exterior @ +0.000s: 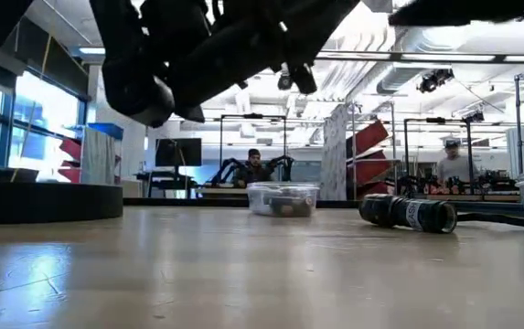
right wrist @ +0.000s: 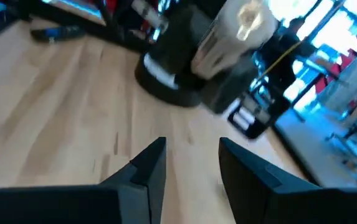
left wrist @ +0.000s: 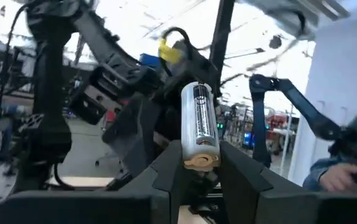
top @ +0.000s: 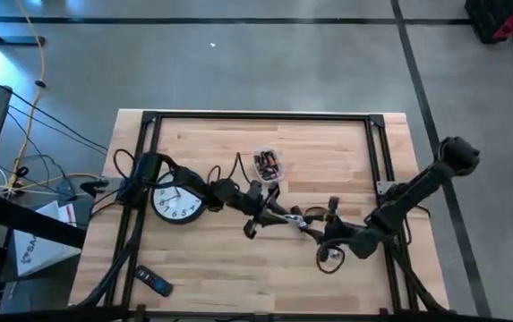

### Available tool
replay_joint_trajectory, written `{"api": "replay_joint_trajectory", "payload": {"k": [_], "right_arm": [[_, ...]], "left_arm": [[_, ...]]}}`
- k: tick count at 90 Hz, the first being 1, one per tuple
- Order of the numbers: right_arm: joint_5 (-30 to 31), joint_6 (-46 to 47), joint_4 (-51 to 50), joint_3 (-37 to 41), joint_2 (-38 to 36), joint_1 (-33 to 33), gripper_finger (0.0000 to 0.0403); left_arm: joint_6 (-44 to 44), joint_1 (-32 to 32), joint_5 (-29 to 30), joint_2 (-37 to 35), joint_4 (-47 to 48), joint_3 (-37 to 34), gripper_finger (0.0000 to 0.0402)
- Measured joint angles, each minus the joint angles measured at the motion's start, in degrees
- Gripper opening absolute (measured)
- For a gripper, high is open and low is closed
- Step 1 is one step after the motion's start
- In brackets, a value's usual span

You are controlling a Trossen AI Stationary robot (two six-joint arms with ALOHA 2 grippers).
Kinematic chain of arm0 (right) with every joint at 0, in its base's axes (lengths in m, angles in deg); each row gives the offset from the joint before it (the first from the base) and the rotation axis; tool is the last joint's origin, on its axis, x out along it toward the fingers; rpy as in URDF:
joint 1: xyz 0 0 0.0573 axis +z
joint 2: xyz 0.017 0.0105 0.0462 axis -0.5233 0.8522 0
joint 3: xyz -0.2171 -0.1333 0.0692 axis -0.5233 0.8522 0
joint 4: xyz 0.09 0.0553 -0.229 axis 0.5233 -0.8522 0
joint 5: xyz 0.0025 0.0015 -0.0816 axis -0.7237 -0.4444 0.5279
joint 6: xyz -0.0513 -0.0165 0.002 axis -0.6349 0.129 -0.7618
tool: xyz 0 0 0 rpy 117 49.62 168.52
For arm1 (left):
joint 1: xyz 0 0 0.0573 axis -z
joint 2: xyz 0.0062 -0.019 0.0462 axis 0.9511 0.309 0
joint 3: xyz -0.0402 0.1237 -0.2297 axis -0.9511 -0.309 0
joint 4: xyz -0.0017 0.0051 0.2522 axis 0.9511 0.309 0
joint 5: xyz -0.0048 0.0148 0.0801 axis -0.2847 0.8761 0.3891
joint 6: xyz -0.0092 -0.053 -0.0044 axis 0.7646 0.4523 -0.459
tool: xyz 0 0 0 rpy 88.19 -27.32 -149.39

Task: Insert battery
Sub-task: Insert the battery holder into the black flashlight

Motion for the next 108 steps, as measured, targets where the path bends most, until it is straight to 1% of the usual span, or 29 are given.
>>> {"api": "replay_joint_trajectory", "payload": {"k": [6,13,18,24,32,36,46,51,61,70,76,81,87,95,102,108], "right_arm": [[0.16,0.95,-0.4,-0.02,-1.57,0.6,0.0115],[0.43,2.98,-1.79,-0.03,-3.7,1.75,0.0115],[0.45,4.48,-3.63,-0.07,-5.45,2.88,0.0115],[0.44,6.23,-5.64,-0.07,-7.46,3.97,0.0115],[0.59,7.99,-8.93,-0.07,-9.87,5.46,0.0115],[0.58,8.72,-10.1,-0.07,-10.78,5.97,0.0115],[0.64,8.94,-13.4,-0.07,-13.13,6.81,0.0115],[1.86,9.83,-14.9,-0.07,-14.11,6.97,0.0115],[6.33,10.35,-17.21,-0.07,-16.74,6.99,0.0115],[10.14,10.37,-17.9,-0.07,-18.73,6.37,0.0115],[10.53,10.37,-17.86,-0.09,-19.57,5.15,0.0115],[9.42,10.58,-17.88,-0.09,-19.72,3.99,0.0115],[6.44,11.54,-17.97,-0.07,-19.67,2.1,0.0115],[0.81,14.39,-19.08,-0.07,-19.55,-0.88,0.0115],[-3.14,16.61,-19.56,-0.07,-19.55,-3.47,0.0115],[-5.1,15.84,-19.49,-0.07,-19.55,-4.79,0.0117]], "left_arm": [[-4.42,0.77,0.17,0.01,0.59,0.28,0.0065],[-12.12,2.29,2.45,-0.19,1.6,0.97,0.0065],[-18.41,3.46,5.09,-0.83,4.82,1.43,0.0065],[-25.77,4.86,9.59,-2.1,10.59,1.89,0.0065],[-35.83,6.75,18.59,-3.76,18.7,3.24,0.0065],[-40.32,7.81,24.18,-4.58,21.74,3.89,0.0065],[-50.29,10.05,37.79,-4.87,23.36,5.65,0.0065],[-56.64,10.95,42.53,-4.87,23.51,6.53,0.0065],[-70.48,12.18,51.19,-4.92,23.86,7.38,0.0065],[-81.52,12.8,57.22,-4.92,24.35,7.29,0.0065],[-88.41,12.9,59.82,-4.92,24.08,7.3,0.0065],[-94.02,12.9,61.1,-4.92,24.0,7.29,0.0065],[-100.42,12.89,61.79,-4.92,24.14,7.29,0.0065],[-108.18,12.88,61.81,-4.92,24.01,7.32,0.0065],[-112.25,12.88,61.8,-4.92,24.09,7.3,0.0065],[-113.62,12.88,61.88,-4.92,24.09,7.3,0.0065]]}}
